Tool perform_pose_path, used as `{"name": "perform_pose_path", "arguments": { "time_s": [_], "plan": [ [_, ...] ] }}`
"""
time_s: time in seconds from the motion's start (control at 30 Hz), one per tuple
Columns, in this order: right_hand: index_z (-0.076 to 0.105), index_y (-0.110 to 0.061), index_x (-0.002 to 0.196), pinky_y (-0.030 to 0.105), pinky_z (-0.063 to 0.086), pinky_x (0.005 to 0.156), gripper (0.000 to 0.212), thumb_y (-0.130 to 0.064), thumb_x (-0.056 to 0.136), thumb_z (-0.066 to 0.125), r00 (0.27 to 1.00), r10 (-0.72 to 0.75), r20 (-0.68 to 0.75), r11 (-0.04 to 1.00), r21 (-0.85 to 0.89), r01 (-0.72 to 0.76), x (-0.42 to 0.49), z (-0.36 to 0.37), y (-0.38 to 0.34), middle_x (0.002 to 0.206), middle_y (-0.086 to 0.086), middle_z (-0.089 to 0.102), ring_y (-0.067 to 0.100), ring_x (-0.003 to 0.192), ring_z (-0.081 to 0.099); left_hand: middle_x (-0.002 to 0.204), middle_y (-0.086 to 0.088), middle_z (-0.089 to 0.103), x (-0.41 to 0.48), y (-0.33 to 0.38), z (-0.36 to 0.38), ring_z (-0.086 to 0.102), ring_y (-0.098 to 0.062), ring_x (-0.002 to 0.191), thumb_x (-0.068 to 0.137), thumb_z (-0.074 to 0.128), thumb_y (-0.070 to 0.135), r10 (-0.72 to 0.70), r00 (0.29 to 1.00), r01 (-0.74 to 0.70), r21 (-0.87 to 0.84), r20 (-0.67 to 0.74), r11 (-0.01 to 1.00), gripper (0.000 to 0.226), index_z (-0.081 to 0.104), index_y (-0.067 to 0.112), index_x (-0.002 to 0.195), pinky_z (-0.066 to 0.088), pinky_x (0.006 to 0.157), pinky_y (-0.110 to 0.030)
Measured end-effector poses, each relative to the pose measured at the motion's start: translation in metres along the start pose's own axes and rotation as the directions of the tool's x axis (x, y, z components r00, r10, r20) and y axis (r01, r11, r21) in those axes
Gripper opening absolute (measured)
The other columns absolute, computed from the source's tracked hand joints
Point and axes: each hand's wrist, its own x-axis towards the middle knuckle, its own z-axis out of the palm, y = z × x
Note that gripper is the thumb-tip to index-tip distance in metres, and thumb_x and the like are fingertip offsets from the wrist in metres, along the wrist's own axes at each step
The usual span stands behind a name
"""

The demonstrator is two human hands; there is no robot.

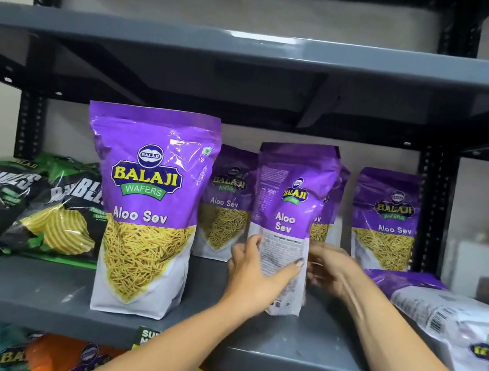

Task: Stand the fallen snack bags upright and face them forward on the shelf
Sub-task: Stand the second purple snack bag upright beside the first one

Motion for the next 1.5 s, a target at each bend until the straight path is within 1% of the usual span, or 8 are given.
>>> {"name": "perform_pose_path", "arguments": {
  "time_s": [0.13, 0.27, 0.37, 0.57, 0.77, 0.97, 1.27, 1.5],
  "plan": [
    [0.053, -0.01, 0.115, 0.016, 0.04, 0.035, 0.031, -0.008, 0.085, 0.063, 0.99, 0.013, 0.137, 0.997, 0.069, -0.023, -0.005, 0.002, -0.002, 0.051, -0.003, 0.06, 0.006, 0.036, 0.048, 0.136, -0.001, 0.041, 0.005, 0.007, -0.005, 0.044, -0.018, 0.128, 0.044, 0.069, 0.077, -0.053, 0.999, 0.053, -0.136, 0.007, 0.989, 0.114, 0.03, 0.018, 0.134, 0.037, 0.111, -0.036],
    [0.047, -0.019, 0.129, 0.019, 0.037, 0.036, 0.061, 0.0, 0.076, 0.069, 0.975, 0.005, 0.222, 0.99, 0.136, -0.035, -0.008, -0.001, -0.004, 0.077, 0.005, 0.058, 0.008, 0.048, 0.046, 0.114, 0.001, 0.053, 0.015, 0.003, -0.009, 0.056, -0.014, 0.103, 0.062, 0.081, 0.055, -0.049, 0.999, 0.048, -0.166, -0.003, 0.985, 0.082, 0.032, 0.016, 0.115, 0.043, 0.087, -0.025],
    [0.042, -0.03, 0.134, 0.019, 0.036, 0.045, 0.089, -0.006, 0.058, 0.082, 0.95, -0.003, 0.311, 0.996, 0.082, -0.023, -0.012, -0.005, -0.005, 0.087, 0.003, 0.058, 0.01, 0.065, 0.054, 0.113, -0.002, 0.053, 0.024, -0.012, -0.016, 0.057, -0.018, 0.104, 0.07, 0.08, 0.043, -0.017, 0.998, 0.024, -0.128, 0.057, 0.991, 0.07, 0.032, 0.016, 0.113, 0.044, 0.092, -0.028],
    [0.061, -0.027, 0.109, 0.029, 0.045, 0.069, 0.084, -0.027, 0.032, 0.095, 0.91, -0.012, 0.414, 0.997, -0.064, 0.043, -0.023, -0.003, -0.004, 0.085, -0.01, 0.075, 0.009, 0.081, 0.066, 0.121, -0.01, 0.067, 0.038, -0.026, -0.033, 0.064, -0.022, 0.11, 0.071, 0.079, 0.028, -0.049, 0.965, 0.137, -0.337, 0.256, 0.931, 0.046, 0.054, 0.023, 0.109, 0.049, 0.101, -0.034],
    [0.056, -0.026, 0.079, 0.034, 0.047, 0.072, 0.04, -0.041, 0.052, 0.081, 0.955, -0.029, 0.296, 0.997, -0.055, 0.047, -0.026, -0.014, -0.006, 0.069, -0.007, 0.062, 0.012, 0.064, 0.052, 0.102, -0.006, 0.065, 0.038, -0.023, -0.029, 0.061, -0.015, 0.089, 0.092, 0.053, -0.001, -0.041, 0.996, 0.083, -0.609, 0.082, 0.788, 0.031, 0.052, 0.018, 0.116, 0.05, 0.082, -0.019],
    [0.054, -0.024, 0.091, 0.031, 0.049, 0.065, 0.026, -0.037, 0.074, 0.069, 0.954, -0.093, 0.285, 0.991, -0.07, 0.118, -0.037, -0.009, -0.004, 0.074, -0.012, 0.074, 0.005, 0.063, 0.068, 0.086, 0.003, 0.063, 0.037, -0.015, -0.028, 0.056, -0.006, 0.08, 0.097, 0.05, 0.024, -0.029, 0.999, 0.038, -0.57, 0.025, 0.821, 0.013, 0.052, 0.02, 0.084, 0.043, 0.072, -0.014],
    [0.065, -0.03, 0.097, 0.045, 0.05, 0.09, 0.054, -0.063, 0.054, 0.069, 0.944, -0.094, 0.317, 0.96, -0.224, 0.171, -0.062, -0.003, -0.003, 0.096, -0.011, 0.075, 0.013, 0.088, 0.069, 0.088, -0.003, 0.071, 0.019, -0.018, -0.039, 0.061, -0.011, 0.085, 0.096, 0.05, 0.033, -0.019, 0.998, -0.021, -0.556, -0.067, 0.831, 0.039, 0.064, -0.004, 0.102, 0.046, 0.079, -0.025],
    [0.053, -0.038, 0.125, 0.045, 0.054, 0.087, 0.087, -0.078, 0.048, 0.066, 0.941, -0.11, 0.321, 0.919, -0.328, 0.219, -0.088, 0.003, -0.007, 0.122, -0.015, 0.067, 0.011, 0.113, 0.062, 0.087, -0.01, 0.057, 0.016, -0.024, -0.04, 0.052, -0.016, 0.088, 0.094, 0.049, 0.043, -0.003, 0.988, -0.075, -0.504, -0.152, 0.86, 0.032, 0.065, 0.017, 0.085, 0.039, 0.082, -0.036]
  ]
}}
